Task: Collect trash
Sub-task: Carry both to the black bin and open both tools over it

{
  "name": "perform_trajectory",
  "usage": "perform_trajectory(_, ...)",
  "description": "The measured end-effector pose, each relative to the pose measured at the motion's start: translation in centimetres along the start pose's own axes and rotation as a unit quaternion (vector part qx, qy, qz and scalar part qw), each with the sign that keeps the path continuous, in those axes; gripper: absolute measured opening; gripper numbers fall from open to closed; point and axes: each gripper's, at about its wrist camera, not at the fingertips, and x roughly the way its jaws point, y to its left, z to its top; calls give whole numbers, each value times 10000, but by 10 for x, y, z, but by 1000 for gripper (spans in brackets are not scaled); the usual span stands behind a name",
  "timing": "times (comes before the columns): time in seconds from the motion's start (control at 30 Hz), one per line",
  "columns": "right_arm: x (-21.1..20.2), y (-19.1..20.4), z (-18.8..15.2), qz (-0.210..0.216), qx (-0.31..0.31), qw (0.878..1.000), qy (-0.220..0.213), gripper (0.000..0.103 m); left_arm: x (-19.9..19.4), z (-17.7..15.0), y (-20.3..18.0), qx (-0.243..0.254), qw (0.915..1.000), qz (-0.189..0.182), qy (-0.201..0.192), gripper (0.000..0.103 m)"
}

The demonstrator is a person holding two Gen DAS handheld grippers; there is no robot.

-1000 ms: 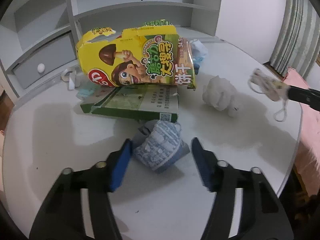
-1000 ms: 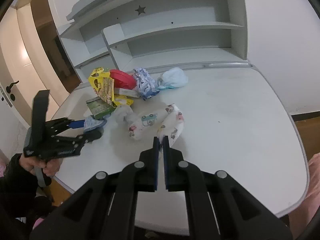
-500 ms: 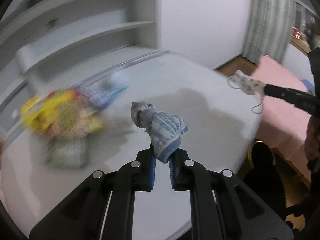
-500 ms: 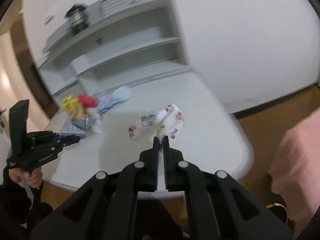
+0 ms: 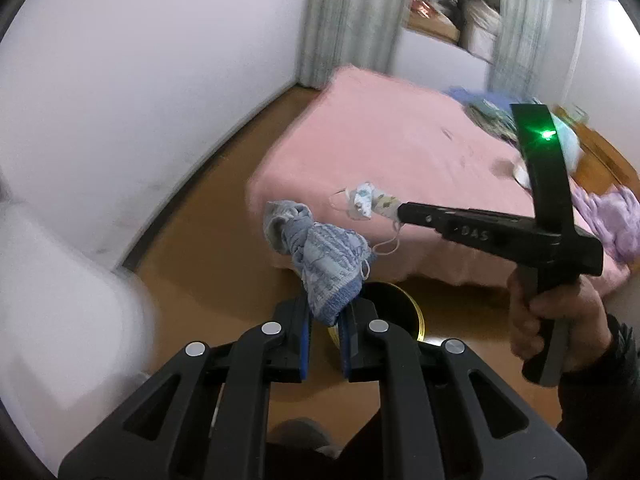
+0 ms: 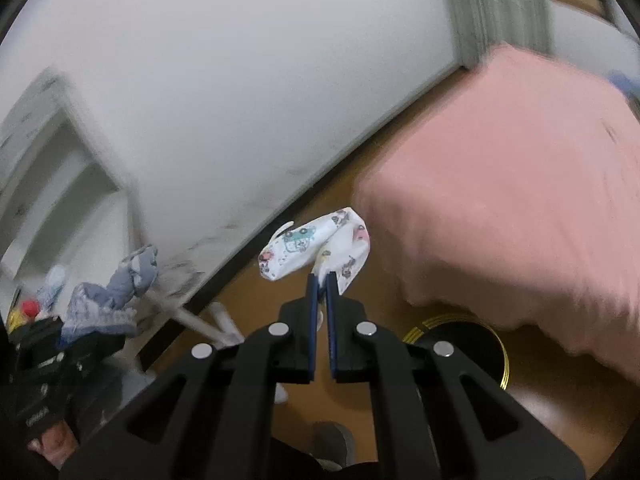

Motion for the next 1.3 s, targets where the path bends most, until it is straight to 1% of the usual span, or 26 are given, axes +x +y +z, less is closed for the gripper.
perform_trajectory(0.03,13,-26,-9,-163,249,9995,140,5,21,0,-7,54,9999,-109,105,10)
perform_trajectory(0.1,32,-60,-25,-353,589,9970,347,5,74,-4,-22,165,9985,-358,368,10)
perform_trajectory(0.13,45,-82,-37,-475,782,9945,501,5,100,-8,-28,221,9978,-381,494,10)
perform_trajectory(0.17,54,-94,-45,-535,897,9927,600,5,124,-12,-32,299,9970,-395,600,10)
perform_trajectory(0.23,69,-122,-60,-620,1177,9880,787,5,159,-24,-36,393,9951,-429,803,10)
perform_trajectory(0.27,77,-137,-69,-651,1340,9850,875,5,183,-31,-40,392,9935,-471,957,10)
perform_trajectory(0.33,88,-153,-79,-689,1515,9811,987,5,220,-42,-45,319,9907,-522,1216,10)
perform_trajectory(0.4,96,-164,-90,-741,1630,9781,1061,5,247,-56,-44,329,9896,-450,1327,10)
perform_trajectory(0.43,97,-171,-95,-744,1689,9768,1087,5,262,-60,-47,382,9879,-355,1458,10)
perform_trajectory(0.47,100,-177,-99,-741,1731,9758,1111,5,269,-58,-45,373,9867,-357,1539,10)
perform_trajectory(0.57,105,-192,-108,-791,1789,9738,1160,5,284,-56,-61,354,9853,-498,1597,10)
perform_trajectory(0.63,108,-202,-111,-746,1895,9716,1204,5,284,-56,-56,271,9843,-615,1631,11)
perform_trajectory(0.67,110,-204,-113,-746,1912,9712,1212,5,290,-55,-56,229,9837,-621,1671,10)
perform_trajectory(0.73,110,-207,-113,-711,1948,9706,1221,5,286,-62,-67,208,9833,-607,1702,10)
perform_trajectory(0.83,112,-209,-112,-632,1959,9708,1229,5,289,-63,-70,205,9825,-619,1746,11)
perform_trajectory(0.9,116,-209,-110,-508,1985,9704,1276,7,290,-63,-72,200,9818,-645,1777,11)
perform_trajectory(0.93,116,-209,-109,-491,2005,9700,1288,15,287,-62,-73,196,9817,-648,1780,11)
perform_trajectory(0.97,116,-209,-107,-452,2049,9696,1260,27,287,-61,-75,203,9817,-657,1776,11)
perform_trajectory(1.0,113,-209,-106,-447,2079,9699,1184,64,288,-62,-76,207,9816,-667,1779,11)
perform_trajectory(1.03,108,-209,-105,-510,2093,9711,1028,81,288,-62,-78,211,9813,-676,1789,11)
perform_trajectory(1.07,103,-207,-103,-541,2061,9728,904,81,289,-62,-79,221,9810,-674,1807,11)
perform_trajectory(1.3,92,-214,-97,-504,2155,9717,825,81,295,-63,-86,240,9793,-722,1875,11)
